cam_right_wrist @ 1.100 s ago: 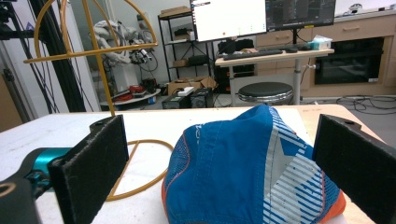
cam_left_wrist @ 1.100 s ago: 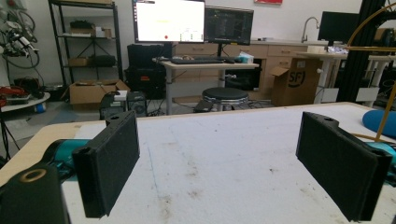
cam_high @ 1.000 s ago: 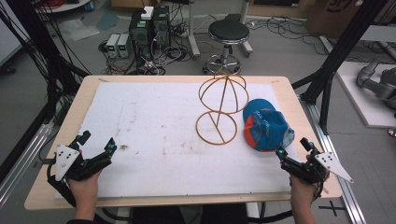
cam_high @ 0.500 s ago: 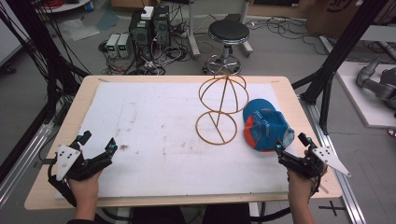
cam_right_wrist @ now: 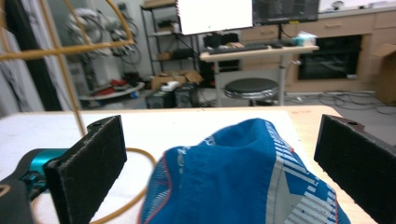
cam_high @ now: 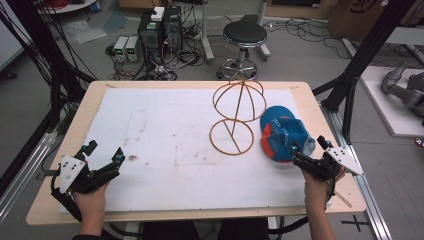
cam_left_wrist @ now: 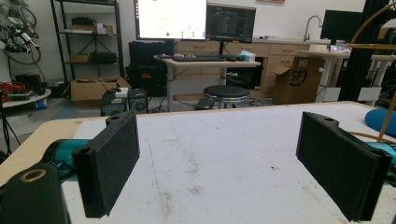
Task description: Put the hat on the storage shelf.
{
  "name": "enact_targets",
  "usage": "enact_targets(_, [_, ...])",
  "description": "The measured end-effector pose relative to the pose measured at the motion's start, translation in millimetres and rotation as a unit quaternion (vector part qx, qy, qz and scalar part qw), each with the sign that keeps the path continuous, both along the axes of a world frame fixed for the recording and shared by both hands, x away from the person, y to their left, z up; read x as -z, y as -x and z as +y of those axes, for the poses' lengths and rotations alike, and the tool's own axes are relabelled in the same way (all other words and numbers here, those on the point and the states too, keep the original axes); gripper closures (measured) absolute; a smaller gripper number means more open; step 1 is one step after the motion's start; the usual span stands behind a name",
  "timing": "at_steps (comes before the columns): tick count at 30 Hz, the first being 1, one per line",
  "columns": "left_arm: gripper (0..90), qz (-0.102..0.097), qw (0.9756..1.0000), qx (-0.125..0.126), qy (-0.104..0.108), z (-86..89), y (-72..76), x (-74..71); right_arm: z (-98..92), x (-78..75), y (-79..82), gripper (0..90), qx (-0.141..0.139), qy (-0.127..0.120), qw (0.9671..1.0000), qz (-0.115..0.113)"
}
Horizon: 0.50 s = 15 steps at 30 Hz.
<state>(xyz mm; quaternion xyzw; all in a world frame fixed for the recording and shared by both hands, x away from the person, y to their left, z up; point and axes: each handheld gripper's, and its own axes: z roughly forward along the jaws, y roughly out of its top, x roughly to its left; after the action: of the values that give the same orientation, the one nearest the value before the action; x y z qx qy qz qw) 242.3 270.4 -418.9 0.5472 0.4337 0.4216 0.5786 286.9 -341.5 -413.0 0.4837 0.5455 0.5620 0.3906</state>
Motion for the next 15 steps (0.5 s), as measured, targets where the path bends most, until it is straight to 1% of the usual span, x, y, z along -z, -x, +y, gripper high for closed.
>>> enact_targets(1, [13.8, -0.001, 1.0, 0.0, 0.002, -0.2, -0.3, 0.3, 2.3, 1.5, -3.4, 2.0, 0.002, 0.006, 1.0, 0.007])
enact_targets(2, [13.8, -0.001, 1.0, 0.0, 0.002, -0.2, -0.3, 0.3, 3.7, 2.7, -5.8, 2.0, 0.005, 0.015, 0.9998, 0.008])
enact_targets(4, [13.8, 0.0, 1.0, 0.001, 0.001, -0.2, -0.3, 0.4, 5.6, 3.9, -9.2, 2.0, 0.011, 0.023, 0.9996, 0.012])
enact_targets(7, [13.8, 0.0, 1.0, 0.0, 0.003, -0.7, -0.2, 0.5, 7.4, 5.0, -13.9, 2.0, 0.016, 0.021, 0.9995, 0.016])
enact_targets(10, [13.8, 0.001, 1.0, 0.0, 0.002, -0.3, -0.3, 0.9, 8.3, 7.6, -18.4, 2.4, 0.024, 0.029, 0.999, 0.022])
enact_targets(14, [13.8, 0.004, 1.0, 0.001, 0.002, -0.3, -1.3, 1.7, 8.2, 9.6, -21.1, 3.7, 0.028, 0.023, 0.9989, 0.029])
enact_targets(15, [13.8, 0.003, 1.0, 0.0, 0.002, -0.7, -1.6, 1.9, 8.2, 10.6, -23.2, 4.8, 0.033, 0.024, 0.9986, 0.034])
